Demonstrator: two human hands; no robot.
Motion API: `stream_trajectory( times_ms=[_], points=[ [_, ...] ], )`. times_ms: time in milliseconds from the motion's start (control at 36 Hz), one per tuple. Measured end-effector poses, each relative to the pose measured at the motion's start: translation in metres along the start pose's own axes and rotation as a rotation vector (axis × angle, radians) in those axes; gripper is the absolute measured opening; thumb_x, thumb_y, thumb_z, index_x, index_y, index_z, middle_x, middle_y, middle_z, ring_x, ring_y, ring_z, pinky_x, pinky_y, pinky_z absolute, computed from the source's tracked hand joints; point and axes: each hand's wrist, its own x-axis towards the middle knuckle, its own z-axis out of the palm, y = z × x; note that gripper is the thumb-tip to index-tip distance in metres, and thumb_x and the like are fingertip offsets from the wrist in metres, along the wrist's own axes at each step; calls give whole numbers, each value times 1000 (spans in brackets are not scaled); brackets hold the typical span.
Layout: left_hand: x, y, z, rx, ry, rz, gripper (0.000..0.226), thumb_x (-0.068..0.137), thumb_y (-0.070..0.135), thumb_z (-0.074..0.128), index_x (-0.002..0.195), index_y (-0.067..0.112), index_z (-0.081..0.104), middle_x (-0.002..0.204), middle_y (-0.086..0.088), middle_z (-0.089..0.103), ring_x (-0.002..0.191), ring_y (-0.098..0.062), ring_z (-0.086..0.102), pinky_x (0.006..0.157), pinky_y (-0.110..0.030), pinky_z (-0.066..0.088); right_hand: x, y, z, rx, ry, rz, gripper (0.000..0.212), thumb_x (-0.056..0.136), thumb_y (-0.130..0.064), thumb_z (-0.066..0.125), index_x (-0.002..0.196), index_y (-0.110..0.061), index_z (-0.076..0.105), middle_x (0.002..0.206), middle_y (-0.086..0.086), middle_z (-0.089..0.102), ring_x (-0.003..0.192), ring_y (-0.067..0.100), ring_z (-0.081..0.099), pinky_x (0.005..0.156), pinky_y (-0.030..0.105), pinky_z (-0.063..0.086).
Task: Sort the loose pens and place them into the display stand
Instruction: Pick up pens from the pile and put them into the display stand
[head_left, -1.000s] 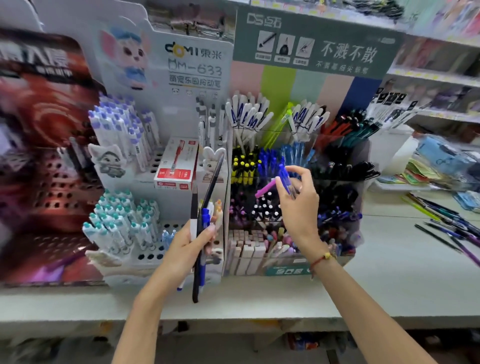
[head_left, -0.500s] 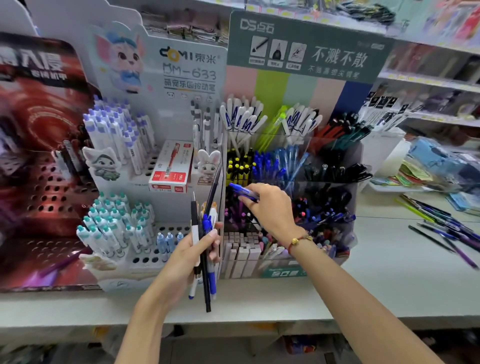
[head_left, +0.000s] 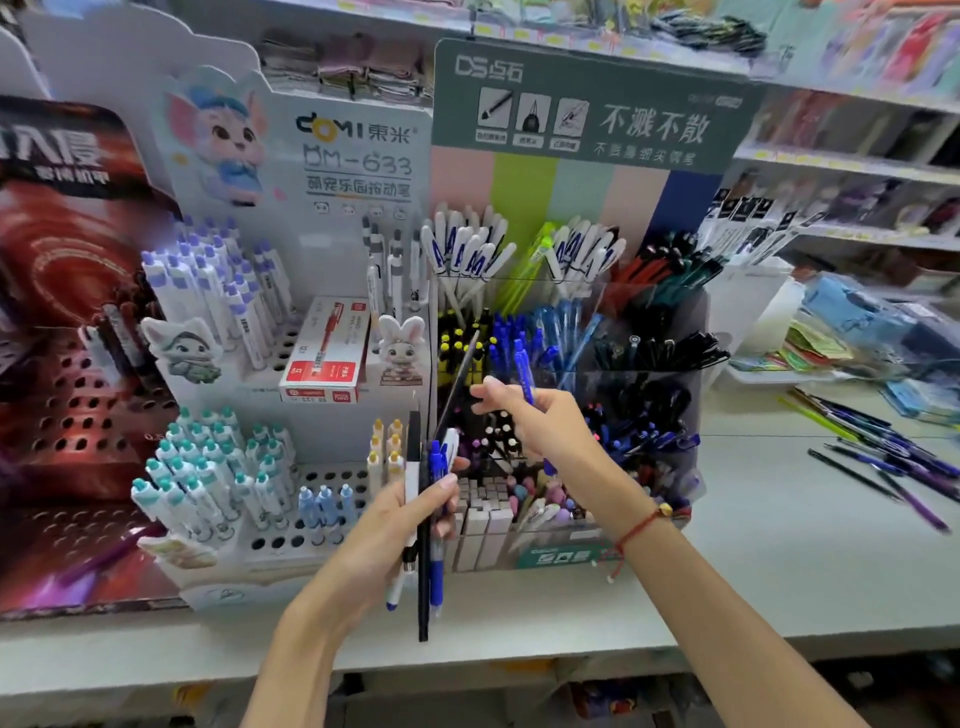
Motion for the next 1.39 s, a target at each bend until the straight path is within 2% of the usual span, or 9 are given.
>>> stream_trajectory(
  times_ms=[111,361,583,750,889,1056,1139,1278,1389],
  points=[
    [16,6,27,132,-107,-12,16,92,27,54,84,13,54,61,8,52,57,-8,49,60,-20,43,-24,-13,-18,87,-83,95,24,94,-26,59,109,-10,69,34,-16,43,33,-3,43,42,8,31],
    [54,23,100,132,-187,8,12,99,14,47,90,10,52,61,2,45,53,-8,44,51,-18,46,-27,-23,-119,349,423,-75,20,100,-24,47,98,-18,66,65,4,66,28,2,25,35,17,18],
    [107,48,163,-207,54,44,14,96,28,52,92,17,59,56,10,42,40,-3,33,45,-19,43,-45,-13,-184,-63,-41,51,35,85,-48,55,106,-28,74,53,-4,46,47,12,27,46,23,19],
    [118,52,193,-172,134,74,25,92,31,60,74,20,48,59,5,30,41,-4,30,41,-18,36,-41,-8,-203,-59,-118,38,16,92,-32,59,94,-31,75,54,-4,44,46,9,24,46,20,19],
    [121,49,194,-302,164,23,20,95,31,56,82,18,49,61,7,31,46,-6,28,41,-17,36,-37,-4,-230,66,126,-18,16,87,-16,66,102,-16,70,78,1,73,45,8,23,42,15,21],
    [122,39,183,-701,132,-73,13,99,14,49,87,15,46,64,5,39,44,-5,36,44,-17,40,-17,-1,-253,-197,571,-189,20,92,-27,62,82,-12,70,61,-14,60,49,-1,43,51,12,32],
    [116,33,173,-779,119,-80,10,94,5,44,97,12,48,67,2,40,52,-10,40,57,-24,45,8,1,-252,-451,601,-241,24,94,-26,60,82,-7,67,56,-14,55,50,-6,48,51,13,33],
    [103,30,170,-753,119,-103,20,93,0,42,107,8,54,73,-1,46,60,-14,44,70,-28,43,47,17,-232,-674,522,-244,22,91,-30,60,88,-8,64,75,6,68,73,26,62,66,40,50],
    [94,26,165,-685,109,-91,25,96,2,43,117,5,56,74,-2,49,63,-14,45,74,-29,44,53,15,-216,-652,600,-326,11,92,-19,59,91,-9,61,69,-1,60,68,27,57,58,35,39]
  ],
)
